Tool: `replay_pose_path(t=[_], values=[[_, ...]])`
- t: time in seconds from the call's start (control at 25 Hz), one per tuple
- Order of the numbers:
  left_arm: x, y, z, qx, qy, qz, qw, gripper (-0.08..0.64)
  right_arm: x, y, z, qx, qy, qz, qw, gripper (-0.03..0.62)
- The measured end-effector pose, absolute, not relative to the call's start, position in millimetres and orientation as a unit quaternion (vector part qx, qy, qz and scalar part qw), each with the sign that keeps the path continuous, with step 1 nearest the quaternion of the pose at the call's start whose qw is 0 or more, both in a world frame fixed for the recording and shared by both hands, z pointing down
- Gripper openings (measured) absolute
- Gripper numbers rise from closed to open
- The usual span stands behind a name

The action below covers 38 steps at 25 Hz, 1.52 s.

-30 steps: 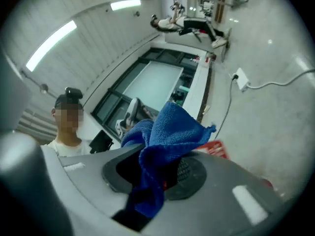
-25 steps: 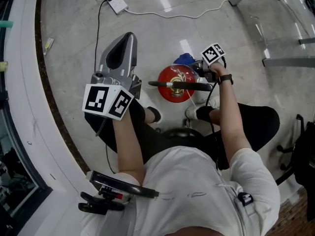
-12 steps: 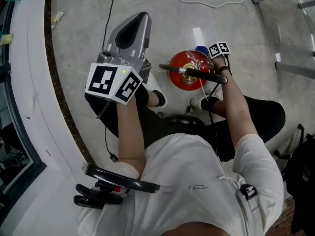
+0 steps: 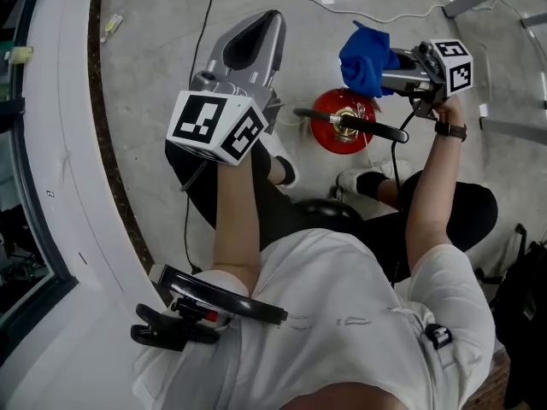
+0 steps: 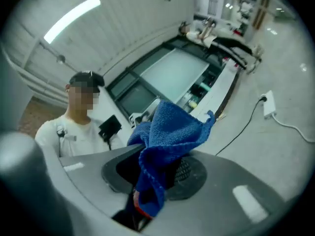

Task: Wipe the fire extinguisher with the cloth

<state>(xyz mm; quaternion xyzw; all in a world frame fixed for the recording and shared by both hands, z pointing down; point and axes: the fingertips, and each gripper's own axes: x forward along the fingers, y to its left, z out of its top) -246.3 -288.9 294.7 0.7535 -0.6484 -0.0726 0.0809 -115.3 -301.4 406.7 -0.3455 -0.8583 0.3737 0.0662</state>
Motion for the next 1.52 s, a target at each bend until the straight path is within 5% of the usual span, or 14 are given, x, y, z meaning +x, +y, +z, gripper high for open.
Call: replay_pose_path(t=[0.2, 0.44, 0.88, 1.28, 1.36, 1.52], values=[[-252, -288, 300, 0.752, -0.649, -0.081, 0.081, -0.002, -126, -260, 434, -0.396, -0.814, 0.368, 0.212, 0.100], [-255, -284, 307, 0.748, -0.653, -0.081, 0.088, -0.002, -154, -276, 471, -0.377, -0.788, 0.448, 0.192, 0.100], [-263, -296, 319, 0.744, -0.658, -0.064, 0.096, -0.002, -164, -268, 764, -0.190, -0.716, 0.516, 0.430, 0.100], [-279, -300, 323, 0.723, -0.683, -0.030, 0.098, -0.002, -138, -286, 870, -0.063, -0.761, 0.430, 0.482, 0.100], [-284, -305, 325, 0.722, -0.684, -0.032, 0.101, -0.002, -144, -299, 842, -0.100, -0.759, 0.438, 0.472, 0.100], [-291, -313, 327, 0.722, -0.684, -0.040, 0.102, -0.002, -180, -323, 671, -0.244, -0.752, 0.521, 0.321, 0.100]])
